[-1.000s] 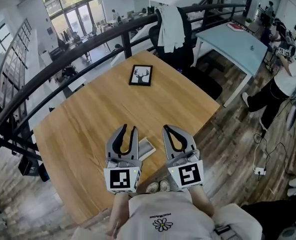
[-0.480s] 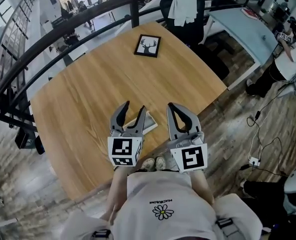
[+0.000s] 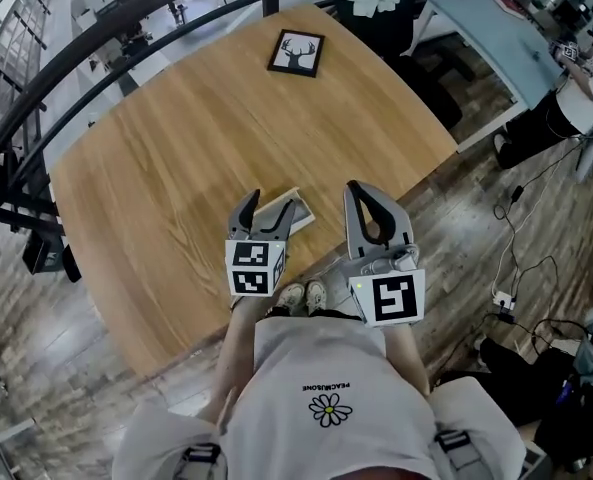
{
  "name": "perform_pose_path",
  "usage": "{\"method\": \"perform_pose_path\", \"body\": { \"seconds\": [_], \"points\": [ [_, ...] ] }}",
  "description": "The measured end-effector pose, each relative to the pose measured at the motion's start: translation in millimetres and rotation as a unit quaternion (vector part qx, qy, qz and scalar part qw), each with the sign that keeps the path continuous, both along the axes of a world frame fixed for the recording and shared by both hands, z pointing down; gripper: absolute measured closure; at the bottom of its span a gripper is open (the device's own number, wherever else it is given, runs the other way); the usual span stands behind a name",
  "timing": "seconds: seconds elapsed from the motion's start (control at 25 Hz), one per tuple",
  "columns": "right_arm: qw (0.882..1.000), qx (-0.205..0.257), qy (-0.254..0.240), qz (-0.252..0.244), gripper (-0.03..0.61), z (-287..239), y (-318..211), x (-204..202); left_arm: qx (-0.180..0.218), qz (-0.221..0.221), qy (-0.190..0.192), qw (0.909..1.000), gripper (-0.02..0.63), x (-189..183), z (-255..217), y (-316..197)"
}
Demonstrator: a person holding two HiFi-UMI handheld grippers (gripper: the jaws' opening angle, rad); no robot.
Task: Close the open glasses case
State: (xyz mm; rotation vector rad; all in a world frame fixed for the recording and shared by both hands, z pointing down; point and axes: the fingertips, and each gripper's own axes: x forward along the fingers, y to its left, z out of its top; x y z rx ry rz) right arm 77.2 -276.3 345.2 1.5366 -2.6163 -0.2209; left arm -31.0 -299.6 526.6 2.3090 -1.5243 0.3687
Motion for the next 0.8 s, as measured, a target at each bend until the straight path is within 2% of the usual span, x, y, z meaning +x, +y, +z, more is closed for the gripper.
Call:
{"method": "perform_pose_path", "body": {
  "seconds": [0.2, 0.28, 0.4, 0.64, 0.8],
  "points": [
    [1.0, -0.006, 0.01, 0.011, 0.572, 6.5, 6.6, 5.1, -0.058, -0.015, 0.031, 0.9977, 0.338, -5.2, 41.6, 4.7],
    [1.0, -0.009, 0.014, 0.017, 0.572, 8.8, 7.7, 8.4, -0.074, -0.016, 0.03, 0.9967, 0.337, -6.7, 52.9, 5.1],
    [1.0, -0.012, 0.017, 0.024, 0.572, 11.8, 6.6, 13.1, -0.089, -0.012, 0.019, 0.9958, 0.339, -5.2, 65.6, 4.3],
    [0.999, -0.013, 0.018, 0.026, 0.572, 12.9, 8.2, 15.0, -0.112, -0.01, 0.022, 0.9934, 0.339, -1.2, 81.8, 6.5],
    [0.999, -0.016, 0.017, 0.025, 0.572, 14.6, 11.0, 13.7, -0.115, -0.007, 0.023, 0.993, 0.339, 0.4, 87.5, 7.9]
  ]
}}
